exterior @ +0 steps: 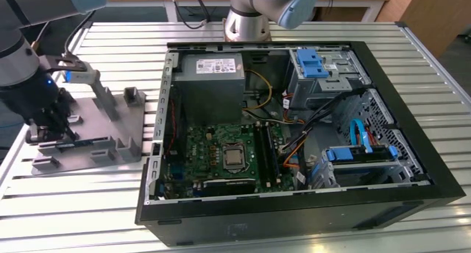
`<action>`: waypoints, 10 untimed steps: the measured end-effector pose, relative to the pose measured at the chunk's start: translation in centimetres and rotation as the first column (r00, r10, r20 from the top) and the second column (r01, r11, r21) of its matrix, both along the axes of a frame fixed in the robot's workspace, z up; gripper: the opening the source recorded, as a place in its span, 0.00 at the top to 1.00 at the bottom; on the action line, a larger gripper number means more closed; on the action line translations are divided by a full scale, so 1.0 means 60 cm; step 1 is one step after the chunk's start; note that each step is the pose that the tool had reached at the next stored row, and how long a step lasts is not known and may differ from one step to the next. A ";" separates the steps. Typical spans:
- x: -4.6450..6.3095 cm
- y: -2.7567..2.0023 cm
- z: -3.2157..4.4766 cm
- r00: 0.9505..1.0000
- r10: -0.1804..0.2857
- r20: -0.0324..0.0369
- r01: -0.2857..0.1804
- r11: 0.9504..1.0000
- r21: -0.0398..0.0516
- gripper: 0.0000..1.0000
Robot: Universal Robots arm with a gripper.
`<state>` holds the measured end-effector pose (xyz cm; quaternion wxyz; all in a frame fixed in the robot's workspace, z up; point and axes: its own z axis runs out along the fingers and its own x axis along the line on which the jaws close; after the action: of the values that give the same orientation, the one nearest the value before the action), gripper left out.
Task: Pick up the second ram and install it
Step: 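Pick up the second ram and move it above second insertion slot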
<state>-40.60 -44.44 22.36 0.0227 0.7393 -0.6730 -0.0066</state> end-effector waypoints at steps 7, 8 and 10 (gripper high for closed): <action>0.000 0.0001 -0.001 0.998 0.062 0.001 -0.062 0.998 0.023 0.90; 0.000 0.0001 -0.001 0.998 0.064 0.001 -0.064 0.998 0.023 0.90; 0.000 0.0000 -0.001 0.998 0.065 0.001 -0.065 0.998 0.023 0.90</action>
<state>-40.60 -44.44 22.32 0.0142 0.7610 -0.6485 -0.0136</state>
